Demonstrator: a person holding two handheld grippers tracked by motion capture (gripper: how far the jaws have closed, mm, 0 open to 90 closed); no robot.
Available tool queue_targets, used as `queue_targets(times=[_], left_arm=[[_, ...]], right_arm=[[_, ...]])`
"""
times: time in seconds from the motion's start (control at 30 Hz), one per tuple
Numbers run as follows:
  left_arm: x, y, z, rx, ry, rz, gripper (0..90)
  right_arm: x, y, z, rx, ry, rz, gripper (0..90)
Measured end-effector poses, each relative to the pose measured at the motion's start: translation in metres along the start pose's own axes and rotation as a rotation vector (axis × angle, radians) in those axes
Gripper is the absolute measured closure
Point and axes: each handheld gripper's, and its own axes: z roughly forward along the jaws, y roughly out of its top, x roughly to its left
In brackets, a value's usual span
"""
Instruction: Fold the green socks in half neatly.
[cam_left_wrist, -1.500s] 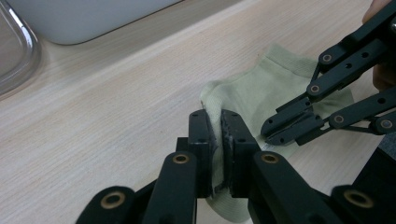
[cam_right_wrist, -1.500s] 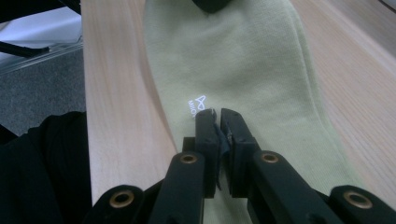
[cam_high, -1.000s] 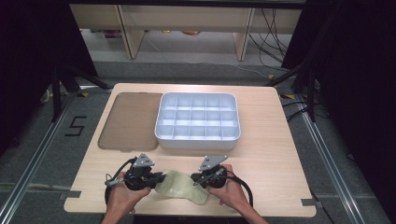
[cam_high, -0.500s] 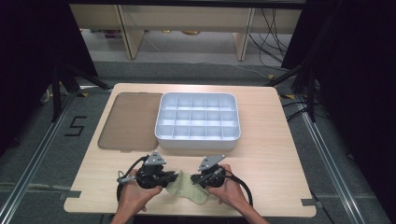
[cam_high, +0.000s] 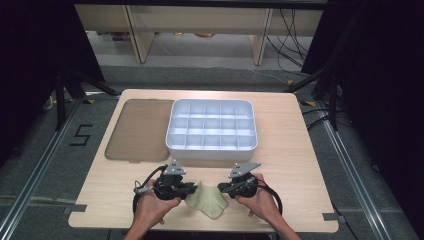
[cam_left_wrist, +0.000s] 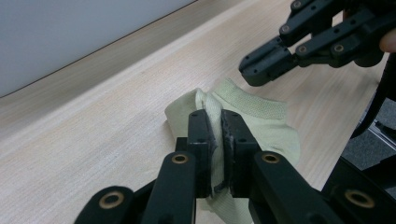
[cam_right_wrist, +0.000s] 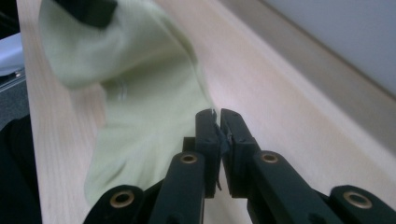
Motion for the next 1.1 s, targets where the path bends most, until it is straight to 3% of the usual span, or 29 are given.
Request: queue_targets(times=[0.1,0.17,0.27,0.6,0.63,0.7,0.8,0.83,0.87,1.0,1.03,1.07,1.1], left_arm=[[-0.001,0.000,0.000,0.000,-0.003,0.001,82.8],[-0.002,0.001,0.000,-0.003,-0.011,0.005,82.7],[-0.005,0.001,0.002,0.000,-0.015,0.009,82.7],[-0.014,0.008,0.021,0.005,-0.053,0.001,82.1],[-0.014,0.009,0.022,0.016,-0.061,0.016,82.1],[-0.017,0.010,0.028,0.003,-0.068,-0.001,82.1],[-0.017,0.011,0.034,0.030,-0.079,0.017,82.1],[-0.018,0.011,0.037,0.019,-0.072,-0.003,82.1],[-0.016,0.010,0.038,0.045,-0.072,0.022,82.1],[-0.014,0.007,0.044,0.051,-0.076,0.008,80.6],[-0.015,0.006,0.046,0.033,-0.076,-0.015,80.0],[-0.015,0.006,0.046,0.046,-0.074,-0.005,79.1],[-0.016,0.006,0.047,0.028,-0.078,-0.018,78.1]], right_arm=[[0.004,-0.005,0.000,0.023,0.024,0.017,86.2],[0.006,-0.007,0.003,0.036,0.017,-0.005,86.2],[0.005,-0.009,0.009,0.065,0.015,0.002,86.2],[-0.003,-0.002,0.021,0.037,0.043,0.015,86.4],[-0.003,-0.001,0.021,0.038,0.048,0.023,86.4],[-0.004,-0.001,0.022,0.035,0.050,0.020,86.3],[-0.006,-0.002,0.021,0.036,0.058,0.029,86.0],[-0.006,-0.003,0.021,0.031,0.053,0.035,85.6],[-0.007,-0.003,0.020,0.032,0.054,0.036,85.3],[-0.009,-0.003,0.015,0.021,0.039,0.052,84.0],[-0.011,-0.003,0.014,0.009,0.031,0.049,84.0],[-0.012,-0.003,0.012,0.005,0.026,0.057,83.8],[-0.013,-0.003,0.010,-0.001,0.027,0.062,83.7]])
